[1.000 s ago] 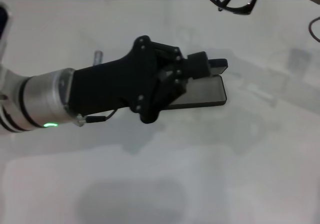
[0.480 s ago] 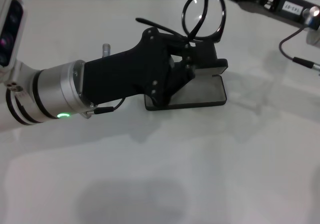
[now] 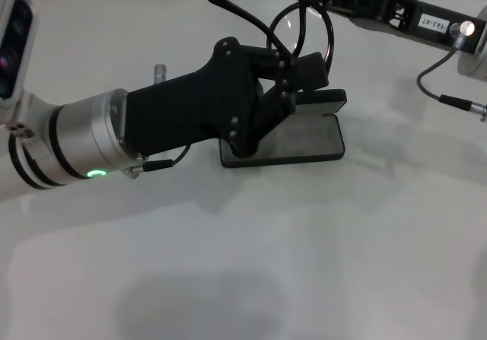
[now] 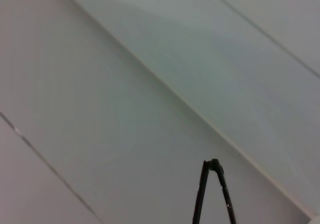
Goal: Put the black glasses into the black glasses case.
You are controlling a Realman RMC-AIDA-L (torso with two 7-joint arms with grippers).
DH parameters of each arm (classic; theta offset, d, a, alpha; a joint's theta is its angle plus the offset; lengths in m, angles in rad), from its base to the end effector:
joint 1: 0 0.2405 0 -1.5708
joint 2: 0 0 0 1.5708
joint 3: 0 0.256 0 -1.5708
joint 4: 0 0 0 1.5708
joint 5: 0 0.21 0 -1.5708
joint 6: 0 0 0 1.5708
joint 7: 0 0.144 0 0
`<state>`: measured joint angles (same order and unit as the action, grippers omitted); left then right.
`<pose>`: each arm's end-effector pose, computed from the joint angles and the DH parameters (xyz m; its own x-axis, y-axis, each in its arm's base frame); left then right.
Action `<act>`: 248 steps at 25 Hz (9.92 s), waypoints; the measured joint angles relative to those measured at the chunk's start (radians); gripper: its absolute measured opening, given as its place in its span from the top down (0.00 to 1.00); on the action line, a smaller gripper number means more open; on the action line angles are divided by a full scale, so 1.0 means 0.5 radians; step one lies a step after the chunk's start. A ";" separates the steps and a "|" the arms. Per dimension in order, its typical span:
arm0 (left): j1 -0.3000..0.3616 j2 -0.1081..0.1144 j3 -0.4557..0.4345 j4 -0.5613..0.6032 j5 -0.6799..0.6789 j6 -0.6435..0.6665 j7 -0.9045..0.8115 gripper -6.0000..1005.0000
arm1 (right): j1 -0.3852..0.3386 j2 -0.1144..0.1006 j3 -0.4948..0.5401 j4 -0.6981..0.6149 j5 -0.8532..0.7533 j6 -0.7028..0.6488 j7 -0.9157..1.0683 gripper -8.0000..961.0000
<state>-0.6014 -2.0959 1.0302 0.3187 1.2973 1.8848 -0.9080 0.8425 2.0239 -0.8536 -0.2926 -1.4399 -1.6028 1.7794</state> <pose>-0.1777 0.2947 -0.0199 0.4322 -0.0356 0.9011 0.0825 -0.9935 -0.0788 0.1377 0.3827 -0.0063 0.3299 -0.6306 -0.7025 -0.5206 -0.7423 0.4218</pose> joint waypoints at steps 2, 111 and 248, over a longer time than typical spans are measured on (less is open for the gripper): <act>0.000 0.001 0.005 0.000 -0.001 -0.009 0.000 0.98 | 0.008 -0.003 -0.034 -0.007 0.000 -0.015 0.000 0.92; 0.413 0.130 -0.014 -0.141 -0.843 0.030 -0.138 0.98 | -0.568 -0.166 -0.063 -0.968 -0.278 -0.383 -1.167 0.90; 0.445 0.117 -0.027 -0.181 -0.823 -0.233 -0.089 0.96 | -0.345 -0.049 -0.773 -0.642 0.387 0.928 -1.257 0.48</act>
<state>-0.3789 -2.0376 1.0167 0.2283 0.8859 1.7685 -0.9524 0.6701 1.9993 -1.2401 -0.6137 -1.2465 -1.1388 1.1511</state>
